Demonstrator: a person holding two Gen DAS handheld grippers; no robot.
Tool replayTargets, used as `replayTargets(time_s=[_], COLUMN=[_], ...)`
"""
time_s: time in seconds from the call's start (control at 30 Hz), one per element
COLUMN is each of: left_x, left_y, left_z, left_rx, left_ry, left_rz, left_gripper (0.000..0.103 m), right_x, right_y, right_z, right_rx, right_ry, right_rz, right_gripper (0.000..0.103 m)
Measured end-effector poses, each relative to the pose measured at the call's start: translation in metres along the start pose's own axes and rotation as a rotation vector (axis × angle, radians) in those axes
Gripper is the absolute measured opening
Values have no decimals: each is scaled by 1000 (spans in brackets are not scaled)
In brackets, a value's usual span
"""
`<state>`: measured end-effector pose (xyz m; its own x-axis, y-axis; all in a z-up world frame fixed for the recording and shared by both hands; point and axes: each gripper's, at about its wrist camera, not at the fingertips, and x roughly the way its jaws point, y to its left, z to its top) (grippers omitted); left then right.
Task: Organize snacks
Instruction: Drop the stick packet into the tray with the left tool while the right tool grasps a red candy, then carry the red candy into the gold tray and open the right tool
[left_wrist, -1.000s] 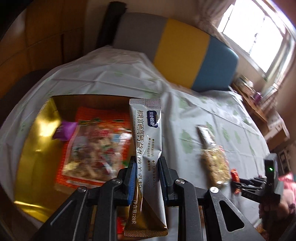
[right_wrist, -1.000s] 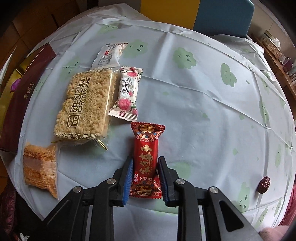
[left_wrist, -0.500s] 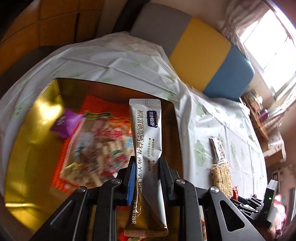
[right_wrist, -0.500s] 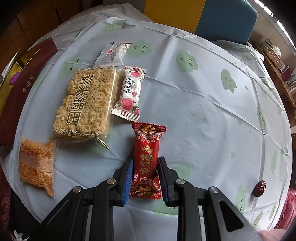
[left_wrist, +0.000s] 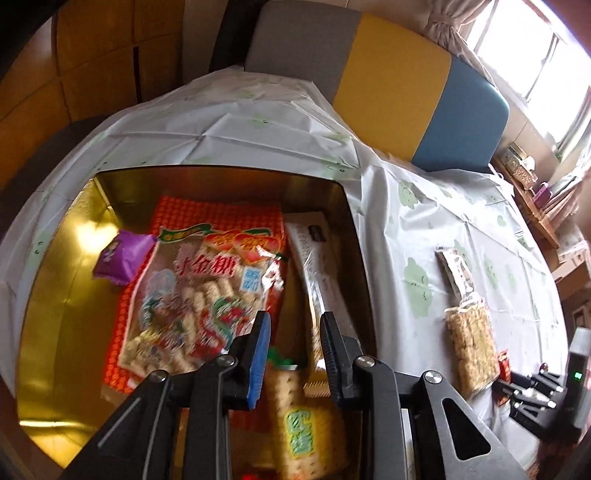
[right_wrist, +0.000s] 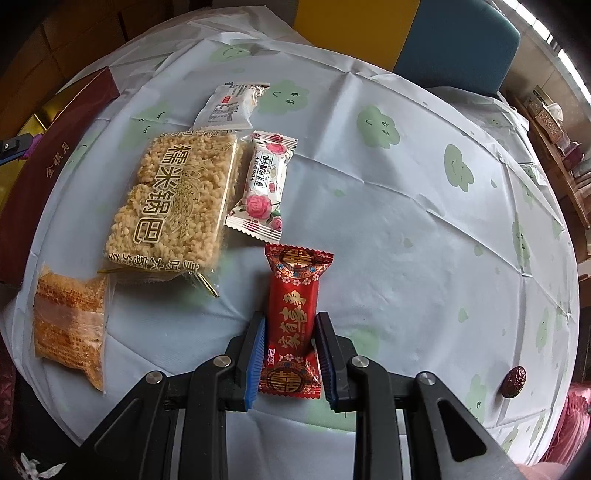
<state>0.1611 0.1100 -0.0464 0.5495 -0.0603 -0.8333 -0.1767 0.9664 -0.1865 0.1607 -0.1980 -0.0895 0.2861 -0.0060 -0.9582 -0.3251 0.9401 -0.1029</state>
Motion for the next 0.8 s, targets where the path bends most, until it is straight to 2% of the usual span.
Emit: replayTargets(time_s=[0.23,0.33,0.43,0.53,0.8], left_x=[-27,-37,-43,-47,-52], left_y=[4,7,10,16,40], left_z=[-21,-29,-36,-43,-58], left_rx=[19,10,14,5,-44], left_ry=[-66,-87,-99,-95,-86], left_rz=[89,113,137,151,199], left_gripper=[29,36,37,41,41], right_x=[-1,-2,-2,-2,-3], right_y=[4,7,13,17,19], right_z=[-2,-3,-5,-7,-9], right_rx=[-15,-21,-37,-42,-41], right_ry=[-8,-14,-21,-26,-31], right_rz=[-15,-28,-41,-50,-50], right_gripper=[27,26,24,24,24])
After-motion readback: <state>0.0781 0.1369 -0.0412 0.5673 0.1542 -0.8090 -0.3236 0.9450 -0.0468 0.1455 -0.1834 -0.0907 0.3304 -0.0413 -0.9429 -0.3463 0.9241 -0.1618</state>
